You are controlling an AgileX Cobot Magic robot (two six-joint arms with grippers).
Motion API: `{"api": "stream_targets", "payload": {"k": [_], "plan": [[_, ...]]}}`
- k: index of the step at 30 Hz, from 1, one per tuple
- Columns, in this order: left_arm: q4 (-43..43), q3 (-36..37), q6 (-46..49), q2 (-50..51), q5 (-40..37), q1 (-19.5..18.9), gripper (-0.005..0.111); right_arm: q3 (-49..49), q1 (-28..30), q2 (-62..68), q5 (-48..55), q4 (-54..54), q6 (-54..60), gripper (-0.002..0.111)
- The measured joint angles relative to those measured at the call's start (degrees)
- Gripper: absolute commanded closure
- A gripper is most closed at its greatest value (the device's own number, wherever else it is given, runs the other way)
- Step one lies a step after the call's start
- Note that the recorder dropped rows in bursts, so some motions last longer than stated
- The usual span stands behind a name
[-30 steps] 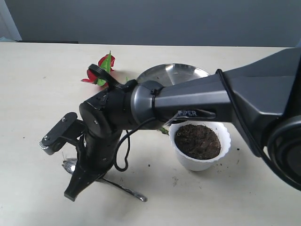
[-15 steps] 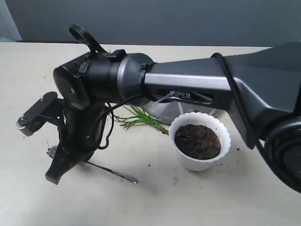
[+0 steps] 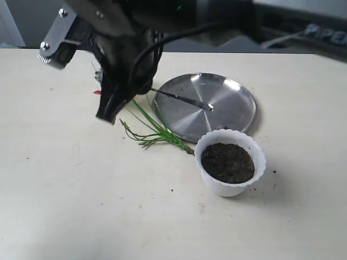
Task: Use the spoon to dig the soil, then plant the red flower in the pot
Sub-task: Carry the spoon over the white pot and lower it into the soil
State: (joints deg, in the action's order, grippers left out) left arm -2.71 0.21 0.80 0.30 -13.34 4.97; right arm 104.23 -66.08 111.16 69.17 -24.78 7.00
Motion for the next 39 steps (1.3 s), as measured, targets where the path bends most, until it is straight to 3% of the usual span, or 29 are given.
{"api": "stream_targets", "payload": {"k": [11,20,31,39], "plan": [[0.0,0.0,0.0,0.0,0.0,0.0,0.106,-1.7,8.1,-6.3,0.4,2.6,0.0,0.109],[0.0,0.0,0.0,0.0,0.0,0.4,0.106,-19.9,15.2,-14.1,0.7,2.9,0.0,0.109],[0.0,0.0,0.0,0.0,0.0,1.2,0.106,-35.7,15.5,-25.1,1.2,3.1,1.8,0.109],[0.0,0.0,0.0,0.0,0.0,1.2,0.106,-37.5,10.8,-21.5,1.2,-1.7,5.5,0.109]]}}
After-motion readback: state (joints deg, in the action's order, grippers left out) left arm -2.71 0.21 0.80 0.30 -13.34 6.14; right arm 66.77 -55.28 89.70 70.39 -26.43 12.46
